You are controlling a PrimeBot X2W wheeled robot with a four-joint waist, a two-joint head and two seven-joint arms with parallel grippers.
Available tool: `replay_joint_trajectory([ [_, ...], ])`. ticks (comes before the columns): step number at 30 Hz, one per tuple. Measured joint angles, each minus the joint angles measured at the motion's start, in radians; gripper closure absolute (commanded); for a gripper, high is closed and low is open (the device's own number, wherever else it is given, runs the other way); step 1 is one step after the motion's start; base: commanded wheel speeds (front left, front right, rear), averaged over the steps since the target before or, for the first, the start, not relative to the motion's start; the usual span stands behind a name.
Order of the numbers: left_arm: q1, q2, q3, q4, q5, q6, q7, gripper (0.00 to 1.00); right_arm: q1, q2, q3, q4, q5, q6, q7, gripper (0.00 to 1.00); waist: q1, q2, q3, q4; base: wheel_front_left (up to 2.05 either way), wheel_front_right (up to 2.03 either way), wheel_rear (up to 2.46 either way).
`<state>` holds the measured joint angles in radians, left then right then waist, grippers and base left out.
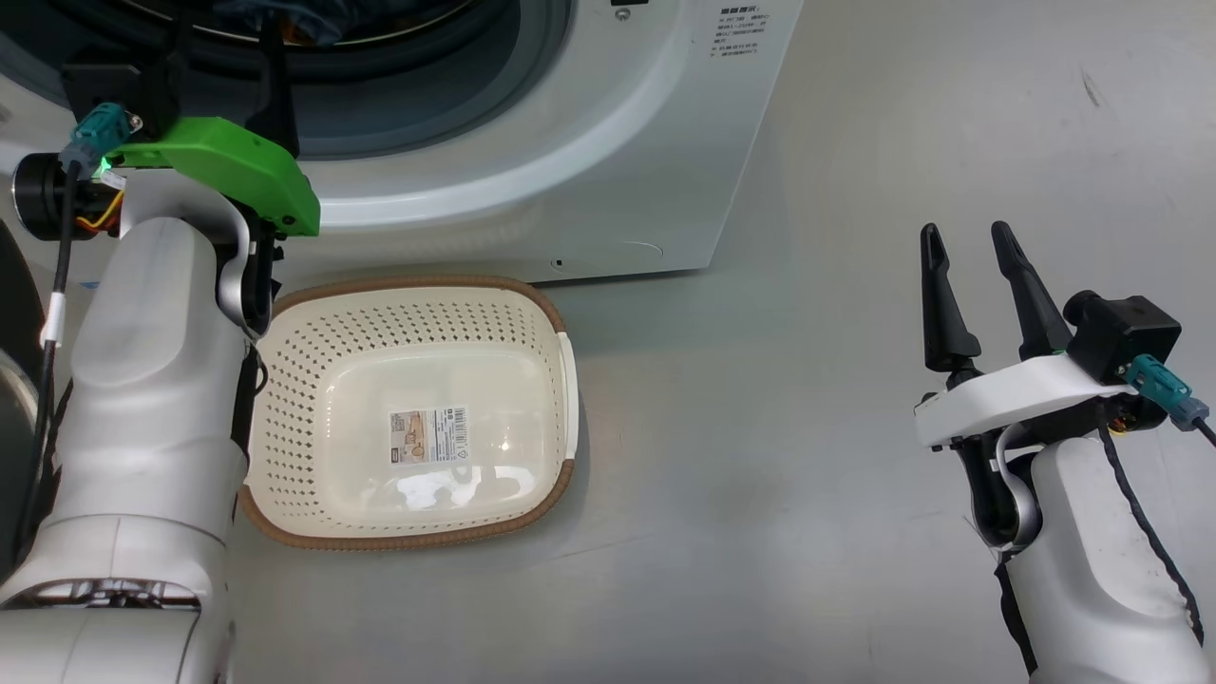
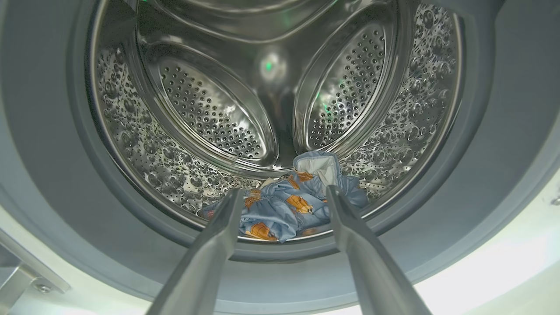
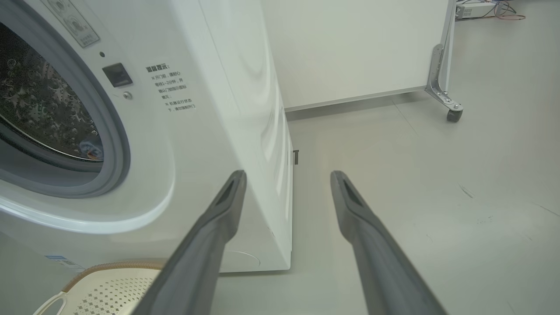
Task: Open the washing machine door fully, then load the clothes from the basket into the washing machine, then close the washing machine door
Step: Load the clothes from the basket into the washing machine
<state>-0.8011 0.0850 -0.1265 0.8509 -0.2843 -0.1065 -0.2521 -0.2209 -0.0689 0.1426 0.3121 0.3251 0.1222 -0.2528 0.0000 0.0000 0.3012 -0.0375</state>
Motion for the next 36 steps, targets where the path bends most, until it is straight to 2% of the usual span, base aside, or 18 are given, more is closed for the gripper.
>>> replay_joint_trajectory([
  [22,0.247,0.016,0.027,-0.268,0.022,0.005,0.000,0.00,0.082,-0.001,-0.002,0.009,0.003,0.000,0.000,0.00,0.0000,0.0000,-0.129,0.024,0.00,0.00,0.00],
  [36,0.510,0.056,0.108,-0.407,0.040,0.065,0.000,0.00,0.131,-0.016,-0.028,0.007,0.009,0.000,0.000,0.00,0.0000,0.0000,-0.206,0.015,0.00,0.00,0.00],
])
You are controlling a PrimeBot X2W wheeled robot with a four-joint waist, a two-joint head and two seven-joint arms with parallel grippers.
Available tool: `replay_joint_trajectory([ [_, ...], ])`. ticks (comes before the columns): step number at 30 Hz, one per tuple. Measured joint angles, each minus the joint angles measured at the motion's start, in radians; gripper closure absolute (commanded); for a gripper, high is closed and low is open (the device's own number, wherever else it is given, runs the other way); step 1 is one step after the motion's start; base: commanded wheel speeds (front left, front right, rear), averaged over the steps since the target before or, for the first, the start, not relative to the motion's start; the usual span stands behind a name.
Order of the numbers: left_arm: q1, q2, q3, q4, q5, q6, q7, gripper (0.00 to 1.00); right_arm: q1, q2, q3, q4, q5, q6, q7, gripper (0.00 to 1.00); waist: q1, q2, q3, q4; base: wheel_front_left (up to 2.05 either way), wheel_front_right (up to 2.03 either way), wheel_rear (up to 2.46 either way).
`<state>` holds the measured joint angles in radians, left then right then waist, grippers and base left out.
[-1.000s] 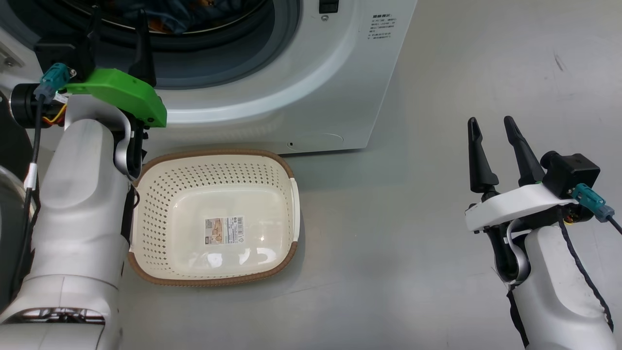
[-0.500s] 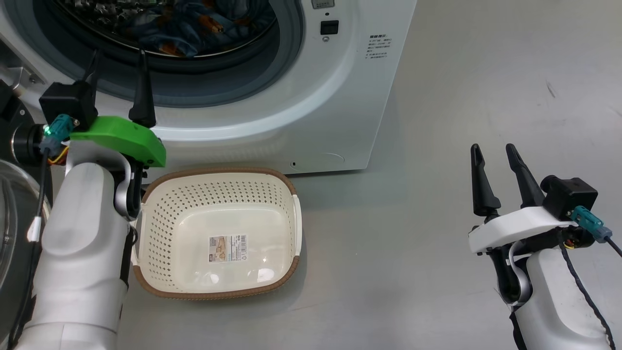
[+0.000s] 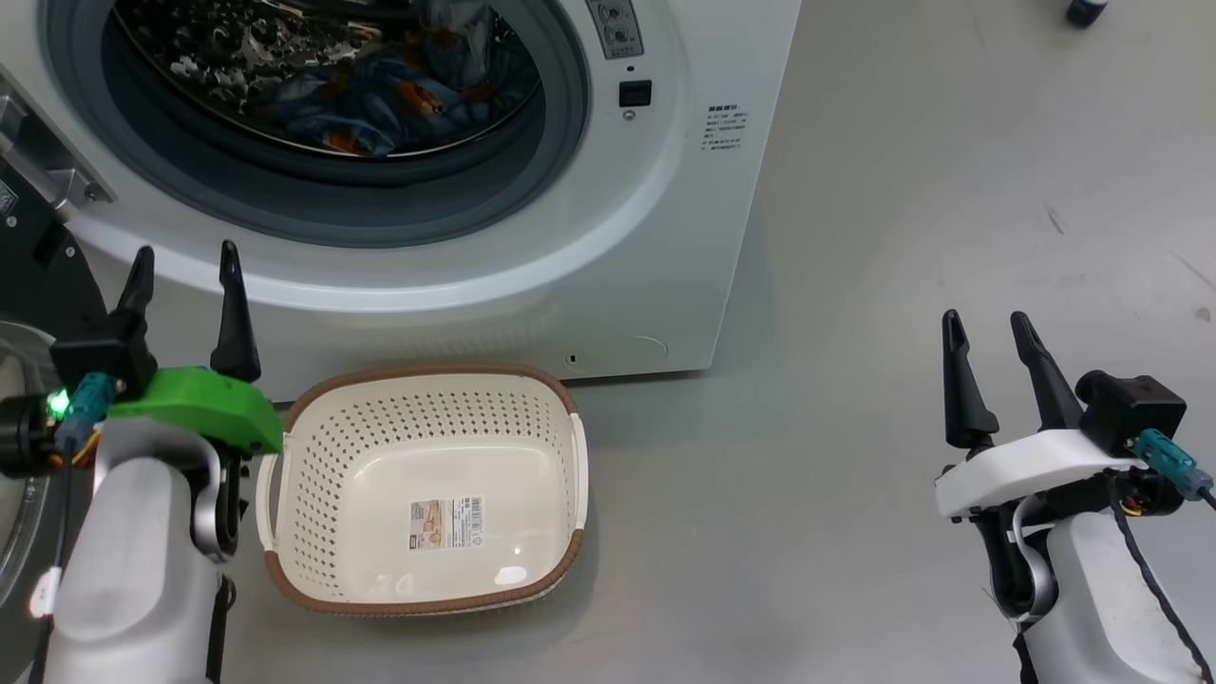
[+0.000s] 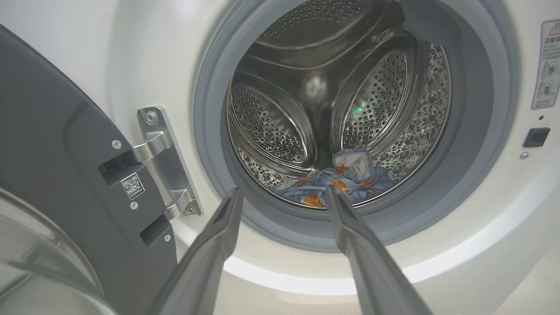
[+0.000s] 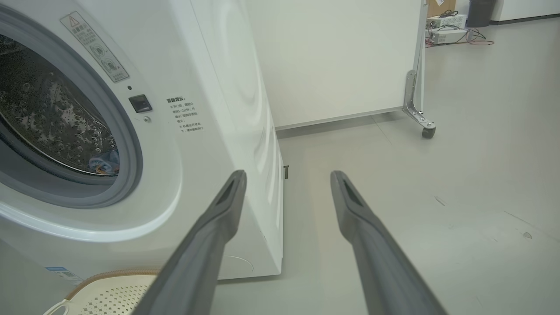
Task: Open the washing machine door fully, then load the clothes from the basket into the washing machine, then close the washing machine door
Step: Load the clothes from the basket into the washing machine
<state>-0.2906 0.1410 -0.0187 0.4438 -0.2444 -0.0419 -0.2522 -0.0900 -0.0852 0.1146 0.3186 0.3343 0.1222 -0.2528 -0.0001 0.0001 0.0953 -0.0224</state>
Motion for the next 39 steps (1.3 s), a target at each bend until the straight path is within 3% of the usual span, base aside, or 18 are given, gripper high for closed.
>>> replay_joint_trajectory([
  [14,0.233,-0.003,0.039,-0.107,-0.001,0.031,0.000,0.00,0.082,-0.018,-0.028,-0.033,-0.012,0.000,0.000,0.00,0.0000,0.0000,-0.094,-0.022,0.00,0.00,0.00],
  [39,0.378,-0.024,0.076,-0.230,-0.003,0.048,0.000,0.00,0.105,-0.025,-0.015,-0.088,-0.025,0.000,0.000,0.00,0.0000,0.0000,-0.085,-0.025,0.00,0.00,0.00],
])
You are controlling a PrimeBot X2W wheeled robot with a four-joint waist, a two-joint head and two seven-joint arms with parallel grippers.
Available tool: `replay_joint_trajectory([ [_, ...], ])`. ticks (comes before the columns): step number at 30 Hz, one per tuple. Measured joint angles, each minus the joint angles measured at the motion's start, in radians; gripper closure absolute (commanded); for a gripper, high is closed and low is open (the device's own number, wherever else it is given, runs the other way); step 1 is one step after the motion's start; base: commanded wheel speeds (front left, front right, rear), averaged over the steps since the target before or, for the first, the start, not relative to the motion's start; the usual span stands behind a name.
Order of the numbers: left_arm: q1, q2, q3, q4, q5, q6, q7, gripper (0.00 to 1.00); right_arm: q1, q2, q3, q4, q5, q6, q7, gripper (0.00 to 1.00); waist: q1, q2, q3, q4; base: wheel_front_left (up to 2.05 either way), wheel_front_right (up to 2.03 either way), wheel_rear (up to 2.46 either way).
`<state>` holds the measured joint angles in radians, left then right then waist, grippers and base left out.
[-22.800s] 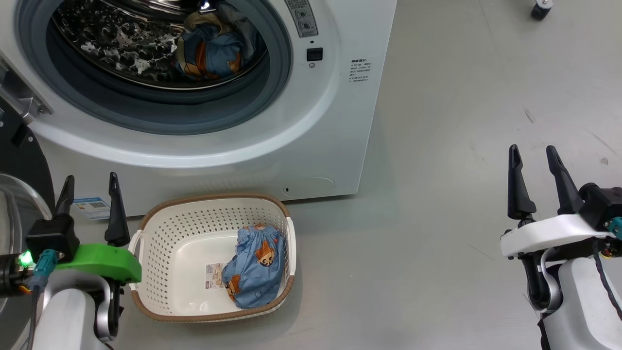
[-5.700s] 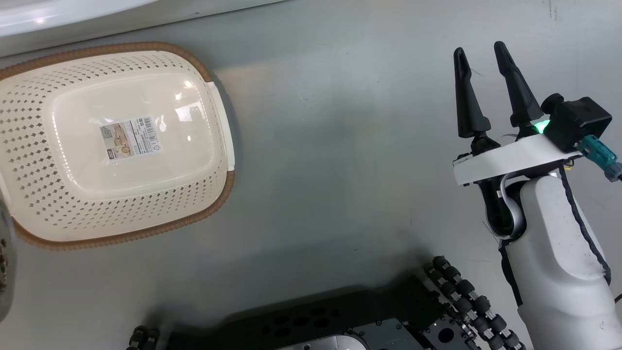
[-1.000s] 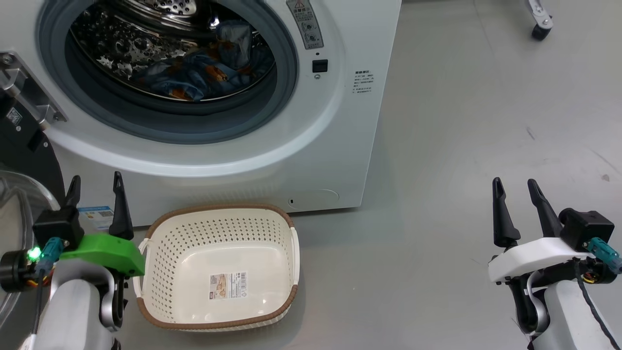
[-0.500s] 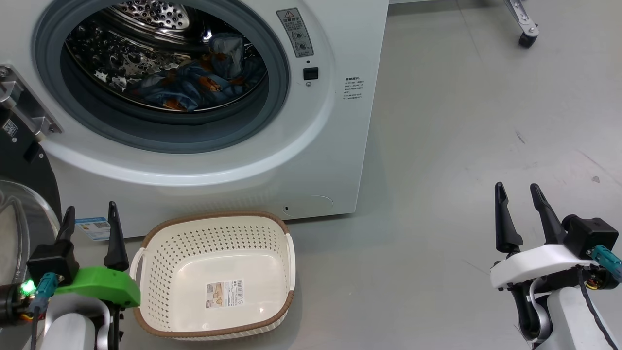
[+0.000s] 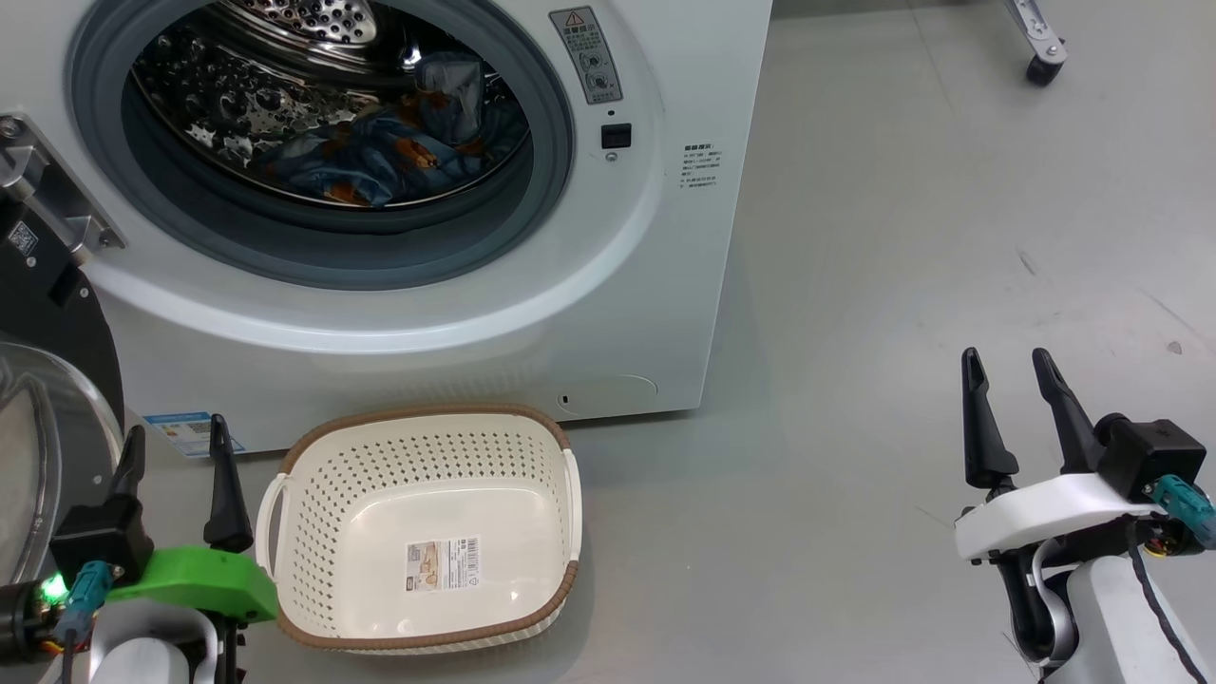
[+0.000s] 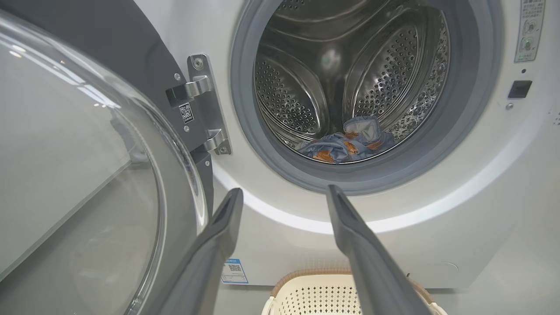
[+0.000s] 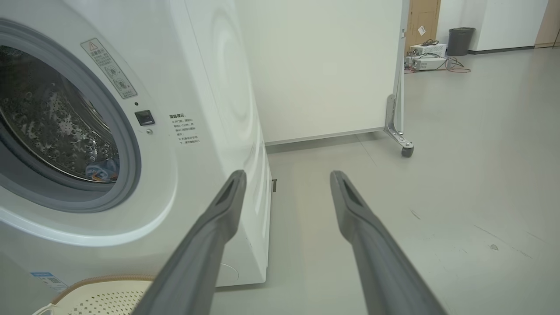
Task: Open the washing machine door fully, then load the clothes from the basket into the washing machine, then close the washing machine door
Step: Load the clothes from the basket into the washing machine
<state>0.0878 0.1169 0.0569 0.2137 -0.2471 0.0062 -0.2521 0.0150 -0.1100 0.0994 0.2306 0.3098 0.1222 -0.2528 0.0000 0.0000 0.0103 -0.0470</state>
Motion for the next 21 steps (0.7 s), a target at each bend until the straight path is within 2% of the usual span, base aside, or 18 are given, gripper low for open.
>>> replay_joint_trajectory([
  [21,0.016,-0.010,-0.001,-0.041,-0.010,0.000,0.000,0.00,-0.001,-0.001,0.020,-0.015,-0.004,0.000,0.000,0.00,0.0000,0.0000,0.033,0.028,0.00,0.00,0.00],
])
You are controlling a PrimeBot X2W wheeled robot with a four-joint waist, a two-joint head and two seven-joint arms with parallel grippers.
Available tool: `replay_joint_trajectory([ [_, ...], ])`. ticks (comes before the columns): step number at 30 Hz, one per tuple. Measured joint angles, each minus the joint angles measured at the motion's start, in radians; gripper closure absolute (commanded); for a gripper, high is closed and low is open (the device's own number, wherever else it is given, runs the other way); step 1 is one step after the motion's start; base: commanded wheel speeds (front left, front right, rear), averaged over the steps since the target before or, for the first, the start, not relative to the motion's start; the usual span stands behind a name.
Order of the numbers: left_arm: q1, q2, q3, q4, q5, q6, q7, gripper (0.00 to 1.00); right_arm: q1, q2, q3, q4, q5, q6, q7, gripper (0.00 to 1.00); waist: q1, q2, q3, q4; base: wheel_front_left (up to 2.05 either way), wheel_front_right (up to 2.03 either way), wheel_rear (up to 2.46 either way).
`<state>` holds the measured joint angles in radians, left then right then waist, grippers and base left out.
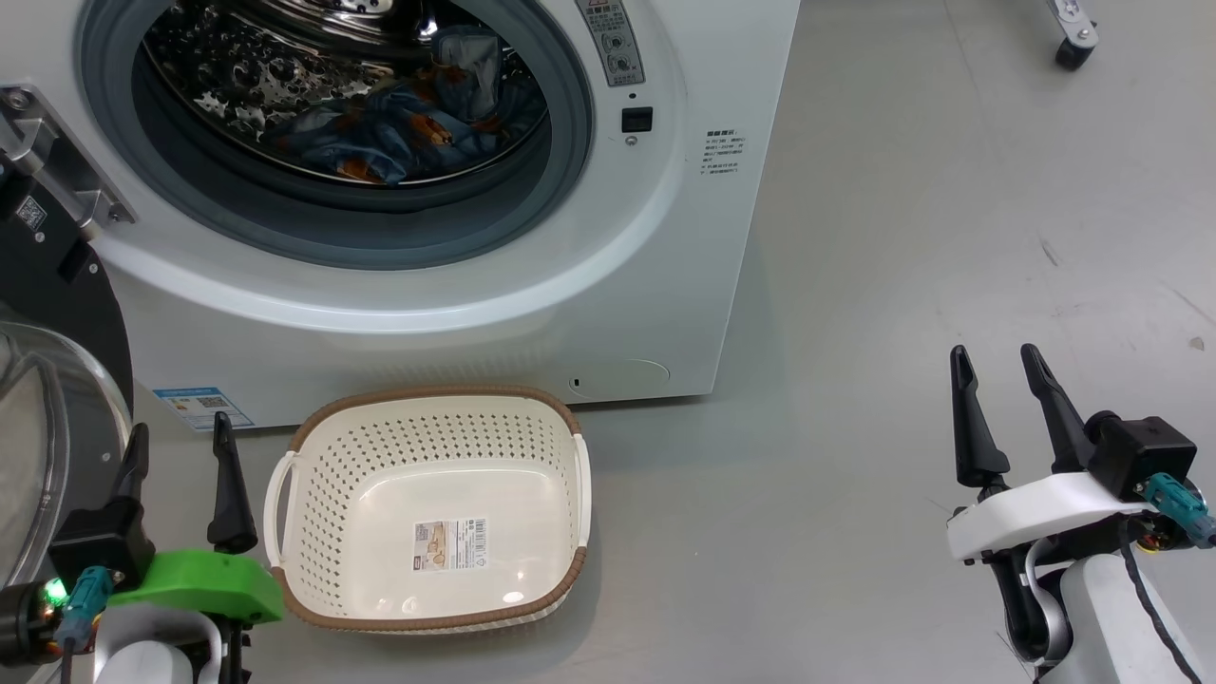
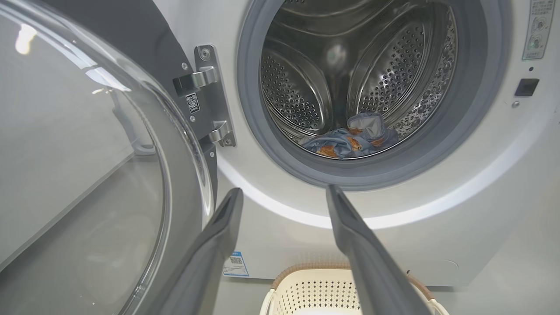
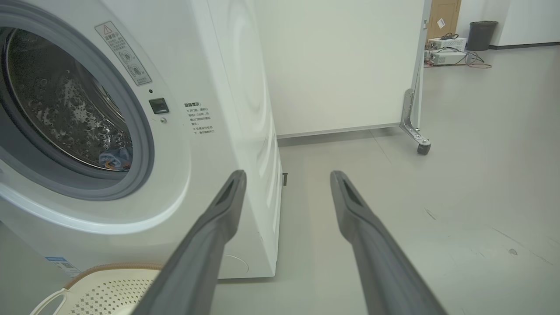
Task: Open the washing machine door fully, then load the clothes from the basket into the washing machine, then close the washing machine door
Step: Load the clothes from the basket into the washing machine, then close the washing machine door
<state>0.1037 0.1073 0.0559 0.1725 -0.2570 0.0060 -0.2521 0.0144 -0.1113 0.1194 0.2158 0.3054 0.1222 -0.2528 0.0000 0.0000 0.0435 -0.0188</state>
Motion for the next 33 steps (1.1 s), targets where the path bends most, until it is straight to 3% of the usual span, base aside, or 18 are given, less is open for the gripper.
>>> replay_joint_trajectory([
  [33,0.000,-0.017,0.006,-0.024,-0.025,-0.023,0.000,0.00,-0.007,0.002,0.001,-0.004,-0.008,0.000,0.000,0.00,0.0000,0.0000,0.038,0.005,0.00,0.00,0.00],
])
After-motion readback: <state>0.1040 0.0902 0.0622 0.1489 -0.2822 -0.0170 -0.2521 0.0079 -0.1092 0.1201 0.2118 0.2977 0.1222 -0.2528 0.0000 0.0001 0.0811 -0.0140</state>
